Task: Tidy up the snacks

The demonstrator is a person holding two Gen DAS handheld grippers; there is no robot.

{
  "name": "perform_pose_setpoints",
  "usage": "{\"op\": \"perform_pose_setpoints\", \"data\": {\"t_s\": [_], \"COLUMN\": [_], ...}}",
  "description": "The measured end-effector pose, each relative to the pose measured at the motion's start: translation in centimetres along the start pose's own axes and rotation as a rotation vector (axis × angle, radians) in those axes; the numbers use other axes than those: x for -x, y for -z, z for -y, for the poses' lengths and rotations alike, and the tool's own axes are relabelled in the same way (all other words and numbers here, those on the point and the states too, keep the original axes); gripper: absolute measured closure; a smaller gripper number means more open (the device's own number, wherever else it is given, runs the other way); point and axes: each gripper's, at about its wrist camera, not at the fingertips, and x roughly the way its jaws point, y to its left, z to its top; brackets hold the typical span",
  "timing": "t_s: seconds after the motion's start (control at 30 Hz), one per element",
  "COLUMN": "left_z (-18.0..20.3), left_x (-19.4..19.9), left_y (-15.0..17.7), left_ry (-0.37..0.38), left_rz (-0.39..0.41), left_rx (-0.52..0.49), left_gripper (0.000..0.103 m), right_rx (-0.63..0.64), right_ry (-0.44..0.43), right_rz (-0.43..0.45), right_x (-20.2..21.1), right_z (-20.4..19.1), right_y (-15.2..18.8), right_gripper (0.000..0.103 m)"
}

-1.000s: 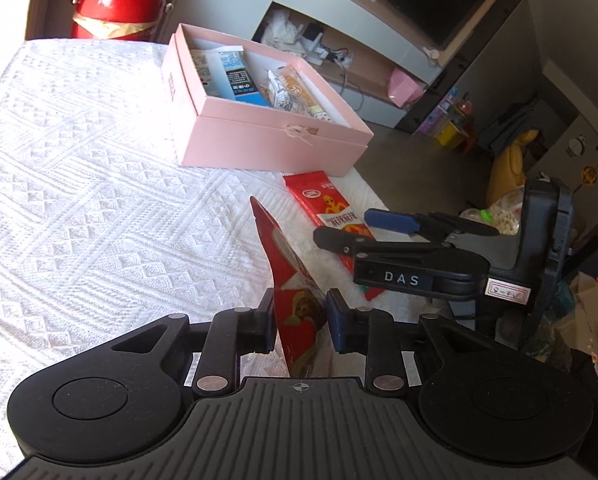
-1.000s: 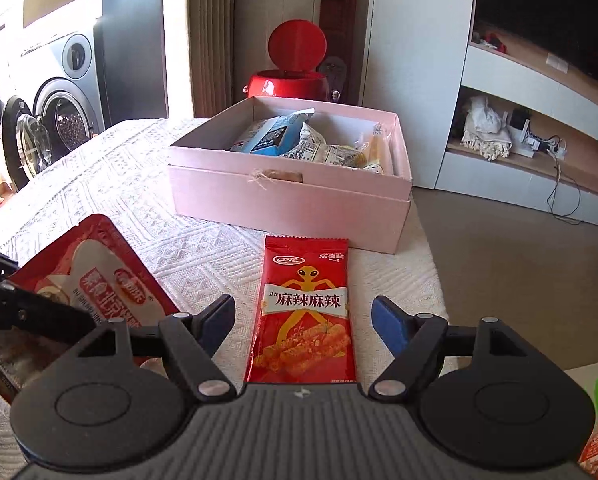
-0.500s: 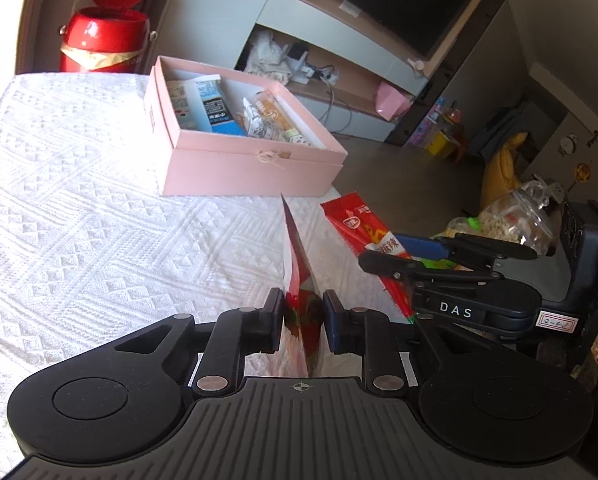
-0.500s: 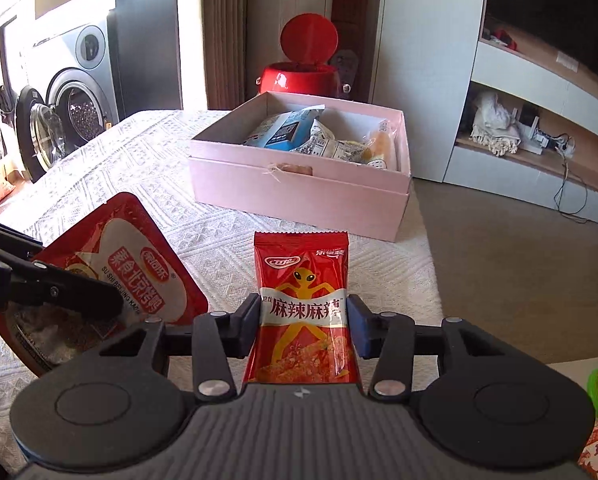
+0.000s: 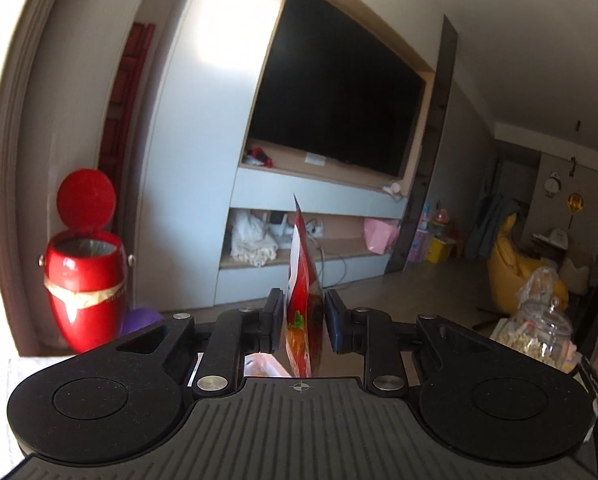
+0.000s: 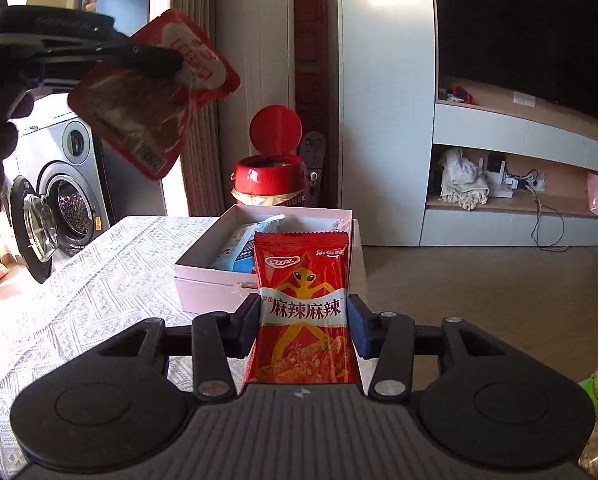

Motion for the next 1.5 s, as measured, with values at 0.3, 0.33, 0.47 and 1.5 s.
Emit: {"op": "perform_pose_setpoints", "data": {"t_s": [0.3,0.33,0.47,1.5], "left_z": [-6.2,-6.3,-5.3,-2.0], "left_x": [1.5,2.0,2.9,0.9], "left_y": [9.0,9.9,12.8,21.8], "left_ry": [-0.104,-0.115,-0.196,-0.446], "left_rz": [-0.112,-0.119,-0.202,-0.400], "left_rx": [0.198,0.188,0.141,-0.036], "left_gripper": [0.074,0.074,0.074,0.061], "right_rx": [-0.003,-0.005,0.004,-0.027], "right_ry": [0.075,0.082,0.074,0.074], "right_rz": [-0.080,-0.082,-0.052,-0.331], "right_x": [-1.8,-2.0,-2.5,-12.4], "right_z": [1.9,2.0,2.0,-4.1], "right_y": [1.0,0.8,-1.2,4.7], "right_gripper": [0.057,0.057,0.057,0.027]}}
